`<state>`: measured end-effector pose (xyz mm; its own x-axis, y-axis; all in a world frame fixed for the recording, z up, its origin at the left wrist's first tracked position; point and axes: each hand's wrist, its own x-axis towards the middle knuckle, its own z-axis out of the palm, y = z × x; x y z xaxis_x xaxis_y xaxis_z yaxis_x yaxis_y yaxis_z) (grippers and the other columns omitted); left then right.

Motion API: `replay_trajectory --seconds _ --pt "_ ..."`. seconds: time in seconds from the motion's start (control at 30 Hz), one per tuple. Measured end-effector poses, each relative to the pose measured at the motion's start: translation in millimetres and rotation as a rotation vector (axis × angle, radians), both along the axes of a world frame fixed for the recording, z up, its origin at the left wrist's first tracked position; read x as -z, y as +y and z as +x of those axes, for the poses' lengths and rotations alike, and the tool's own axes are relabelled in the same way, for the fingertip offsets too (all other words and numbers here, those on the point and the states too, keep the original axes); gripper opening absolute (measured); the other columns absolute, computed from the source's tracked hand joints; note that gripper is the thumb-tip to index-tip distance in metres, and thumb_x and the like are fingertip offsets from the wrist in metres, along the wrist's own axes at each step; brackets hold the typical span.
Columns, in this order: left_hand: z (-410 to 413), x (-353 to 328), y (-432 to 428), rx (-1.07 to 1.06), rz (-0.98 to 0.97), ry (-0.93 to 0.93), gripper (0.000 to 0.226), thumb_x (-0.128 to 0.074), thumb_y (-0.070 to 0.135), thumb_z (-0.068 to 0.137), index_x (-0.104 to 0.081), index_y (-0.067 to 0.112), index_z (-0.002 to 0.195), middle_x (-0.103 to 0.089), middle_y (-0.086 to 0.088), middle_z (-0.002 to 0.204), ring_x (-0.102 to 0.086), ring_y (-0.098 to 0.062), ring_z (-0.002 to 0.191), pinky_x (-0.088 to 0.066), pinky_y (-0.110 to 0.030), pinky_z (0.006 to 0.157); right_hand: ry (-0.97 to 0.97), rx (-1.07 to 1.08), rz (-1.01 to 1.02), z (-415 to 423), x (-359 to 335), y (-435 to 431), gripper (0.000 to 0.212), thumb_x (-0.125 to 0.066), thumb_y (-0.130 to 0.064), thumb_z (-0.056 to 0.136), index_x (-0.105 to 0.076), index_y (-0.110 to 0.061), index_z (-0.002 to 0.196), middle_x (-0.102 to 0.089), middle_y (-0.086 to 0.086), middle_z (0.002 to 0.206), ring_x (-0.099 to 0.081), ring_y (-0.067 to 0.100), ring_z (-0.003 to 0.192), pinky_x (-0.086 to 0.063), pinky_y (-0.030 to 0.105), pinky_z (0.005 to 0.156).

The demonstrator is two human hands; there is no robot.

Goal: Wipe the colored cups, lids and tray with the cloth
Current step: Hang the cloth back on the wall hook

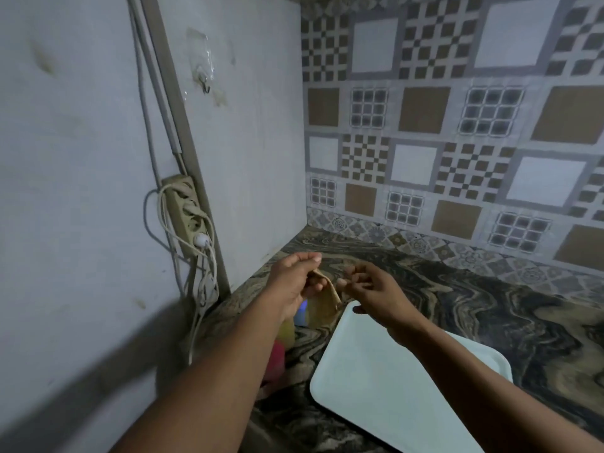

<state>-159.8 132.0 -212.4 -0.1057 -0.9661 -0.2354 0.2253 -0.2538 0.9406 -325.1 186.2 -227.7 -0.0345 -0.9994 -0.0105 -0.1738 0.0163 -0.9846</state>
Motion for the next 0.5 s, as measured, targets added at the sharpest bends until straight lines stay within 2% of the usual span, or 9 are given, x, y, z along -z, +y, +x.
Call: replay_trajectory --seconds 0.07,0.1,0.17,0.23,0.37,0.5 --pt "-1 -12 -6 -0.026 -0.009 0.023 0.015 -0.067 0.008 0.091 -0.069 0.001 0.104 -0.061 -0.007 0.055 -0.057 -0.014 0.043 -0.051 -0.021 0.043 -0.031 -0.099 -0.053 9 -6 -4 0.034 -0.076 -0.038 0.086 -0.067 -0.010 0.103 -0.069 0.019 0.093 -0.064 0.020 0.080 -0.051 0.037 0.067" --pt "-2 -17 -7 -0.034 -0.012 0.026 0.017 -0.069 0.009 0.090 -0.070 -0.001 0.104 -0.060 -0.008 0.056 -0.056 -0.014 0.044 -0.051 -0.022 0.043 -0.047 -0.133 -0.072 12 -7 -6 0.039 -0.078 -0.040 0.084 -0.067 -0.007 0.100 -0.070 0.016 0.086 -0.063 0.020 0.076 -0.050 0.037 0.066" --pt "-3 -29 -11 -0.045 -0.034 0.008 0.021 -0.071 0.013 0.088 -0.071 -0.002 0.102 -0.058 -0.007 0.057 -0.053 -0.013 0.045 -0.048 -0.021 0.043 -0.104 -0.154 -0.129 16 -14 -12 0.031 -0.076 -0.030 0.088 -0.067 0.000 0.095 -0.068 0.006 0.074 -0.061 0.017 0.069 -0.051 0.034 0.063" --pt "-2 -40 -13 -0.030 -0.066 -0.035 0.022 -0.072 0.020 0.088 -0.074 0.001 0.100 -0.058 -0.005 0.059 -0.051 -0.012 0.048 -0.043 -0.021 0.045 -0.200 -0.151 -0.146 15 -20 -17 0.022 -0.065 -0.016 0.097 -0.066 0.004 0.088 -0.067 0.005 0.068 -0.063 0.021 0.068 -0.056 0.039 0.067" --pt "7 -58 -11 0.056 -0.136 -0.154 0.013 -0.075 0.025 0.085 -0.077 0.016 0.095 -0.068 -0.002 0.072 -0.060 -0.014 0.064 -0.043 -0.026 0.061 -0.276 -0.236 -0.121 10 -34 -27 0.033 -0.054 -0.016 0.102 -0.064 0.013 0.093 -0.068 0.021 0.079 -0.067 0.032 0.075 -0.057 0.049 0.078" --pt "13 -62 -6 0.118 -0.155 -0.232 0.035 -0.078 0.020 0.083 -0.068 0.017 0.116 -0.075 -0.005 0.086 -0.069 -0.017 0.074 -0.052 -0.028 0.063 -0.316 -0.275 -0.094 4 -47 -36 0.032 -0.047 -0.015 0.105 -0.058 0.016 0.104 -0.064 0.025 0.090 -0.062 0.034 0.085 -0.053 0.054 0.089"
